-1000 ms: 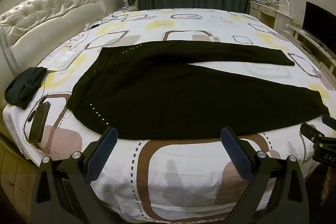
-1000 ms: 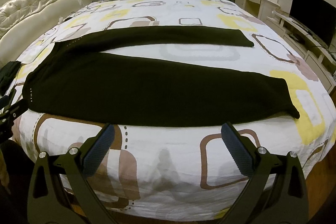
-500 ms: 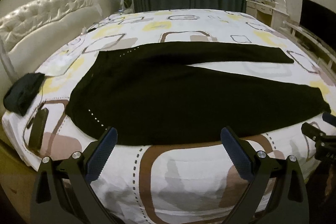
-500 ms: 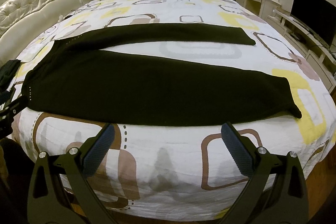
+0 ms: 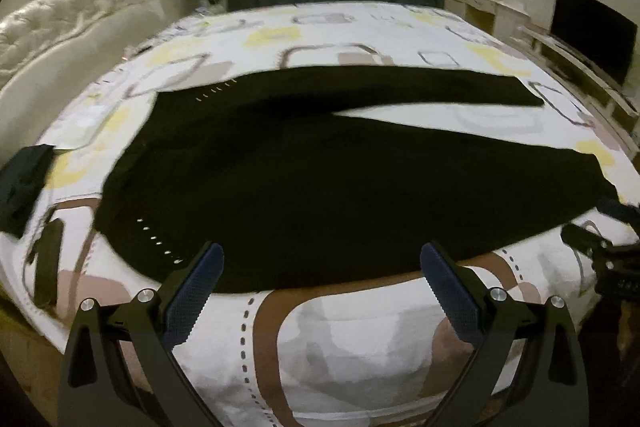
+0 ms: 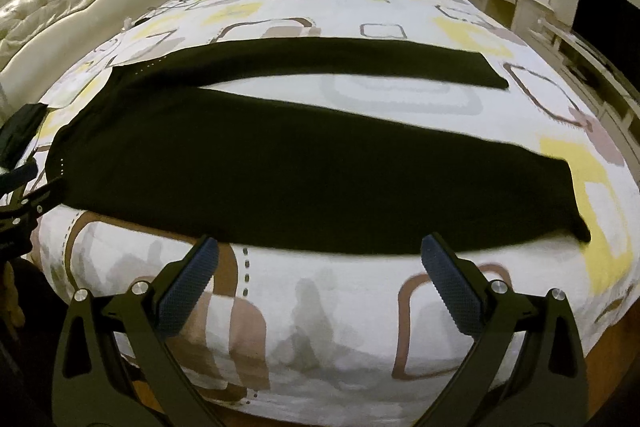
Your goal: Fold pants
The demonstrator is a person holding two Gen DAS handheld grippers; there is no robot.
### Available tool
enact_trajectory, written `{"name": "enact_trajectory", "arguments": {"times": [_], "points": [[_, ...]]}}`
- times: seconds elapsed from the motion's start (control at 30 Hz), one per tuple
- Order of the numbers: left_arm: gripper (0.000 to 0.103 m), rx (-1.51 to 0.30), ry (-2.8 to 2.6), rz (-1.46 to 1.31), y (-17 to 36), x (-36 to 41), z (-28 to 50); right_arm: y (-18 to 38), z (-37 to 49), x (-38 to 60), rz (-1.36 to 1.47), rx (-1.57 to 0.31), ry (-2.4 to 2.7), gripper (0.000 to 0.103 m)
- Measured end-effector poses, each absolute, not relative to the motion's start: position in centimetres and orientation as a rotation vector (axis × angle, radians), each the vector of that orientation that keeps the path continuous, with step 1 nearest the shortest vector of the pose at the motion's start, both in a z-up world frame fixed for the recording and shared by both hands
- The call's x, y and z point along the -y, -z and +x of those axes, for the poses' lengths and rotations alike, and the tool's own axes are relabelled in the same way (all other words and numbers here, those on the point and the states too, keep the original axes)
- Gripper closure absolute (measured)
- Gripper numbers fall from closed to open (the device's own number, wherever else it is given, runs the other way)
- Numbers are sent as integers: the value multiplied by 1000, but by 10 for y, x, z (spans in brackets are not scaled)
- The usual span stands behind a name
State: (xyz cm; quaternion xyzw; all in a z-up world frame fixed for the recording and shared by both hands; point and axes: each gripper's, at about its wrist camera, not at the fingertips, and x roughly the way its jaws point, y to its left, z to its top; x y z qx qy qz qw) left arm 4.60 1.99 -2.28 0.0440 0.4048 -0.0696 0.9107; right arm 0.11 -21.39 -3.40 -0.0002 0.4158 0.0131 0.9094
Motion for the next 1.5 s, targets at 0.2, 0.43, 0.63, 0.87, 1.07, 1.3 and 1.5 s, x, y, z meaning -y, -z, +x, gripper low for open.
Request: {"name": "enact_trajectory", "arguments": {"times": [0.2, 0.43, 0.63, 0.87, 1.07, 1.3, 1.5], "points": [[5, -828, 99, 153, 23, -28, 65, 23, 24, 212, -5, -842, -49, 2], [5, -860, 102, 178, 24, -47, 94, 17, 50, 203, -24, -838, -95, 2], [5, -874, 130, 98, 12, -94, 148, 14, 75, 201, -45, -843, -126, 2], [5, -906, 66, 57, 11, -174, 230, 16, 104, 198, -72, -853, -138, 2], [5, -919, 86, -39, 25, -239, 290, 21, 141, 186, -108, -865, -171, 2], [5, -919, 113, -198, 46, -300, 351, 21, 184, 171, -123, -892, -229, 2], [5, -949, 103, -204, 64, -314, 392, 27, 203, 158, -153, -903, -248, 2]]}}
